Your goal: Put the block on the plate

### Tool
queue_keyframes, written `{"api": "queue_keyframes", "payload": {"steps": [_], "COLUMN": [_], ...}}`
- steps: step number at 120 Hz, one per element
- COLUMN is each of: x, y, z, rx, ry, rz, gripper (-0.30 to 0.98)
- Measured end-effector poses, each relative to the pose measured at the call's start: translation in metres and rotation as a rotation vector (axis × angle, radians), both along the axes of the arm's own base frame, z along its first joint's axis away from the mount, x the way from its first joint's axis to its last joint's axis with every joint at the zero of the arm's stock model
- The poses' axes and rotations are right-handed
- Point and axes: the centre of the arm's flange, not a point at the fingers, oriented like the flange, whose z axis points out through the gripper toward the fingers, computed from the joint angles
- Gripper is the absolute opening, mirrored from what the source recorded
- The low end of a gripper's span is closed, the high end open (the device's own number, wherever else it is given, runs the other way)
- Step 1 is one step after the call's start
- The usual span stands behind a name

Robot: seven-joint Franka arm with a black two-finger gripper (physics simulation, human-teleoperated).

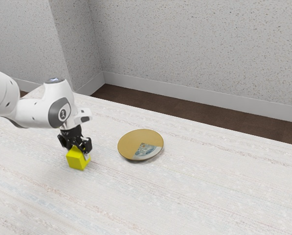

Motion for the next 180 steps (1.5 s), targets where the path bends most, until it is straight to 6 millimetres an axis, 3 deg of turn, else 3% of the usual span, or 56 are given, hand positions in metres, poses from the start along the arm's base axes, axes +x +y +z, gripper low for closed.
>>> {"api": "queue_keyframes", "payload": {"steps": [25,53,79,96,118,135,149,161,180], "x": [0.015,0.058,0.092,0.120,0.137,0.137,0.137,0.134,0.107], "y": [-0.019,-0.088,-0.139,-0.158,-0.162,-0.165,-0.166,-0.166,-0.147], "z": [0.044,0.097,0.103,0.092,0.053,0.047,0.054,0.079,0.107], "rx": [0.001,0.005,-0.016,-0.031,-0.041,-0.046,-0.047,-0.045,-0.043], "ry": [-0.052,-0.132,-0.164,-0.177,-0.142,-0.134,-0.143,-0.169,-0.125], "rz": [-0.035,-0.151,-0.222,-0.244,-0.243,-0.247,-0.251,-0.258,-0.247], "gripper": [0.37,0.33,0.32,0.31,0.33,0.45,0.55,0.60,0.65]}}
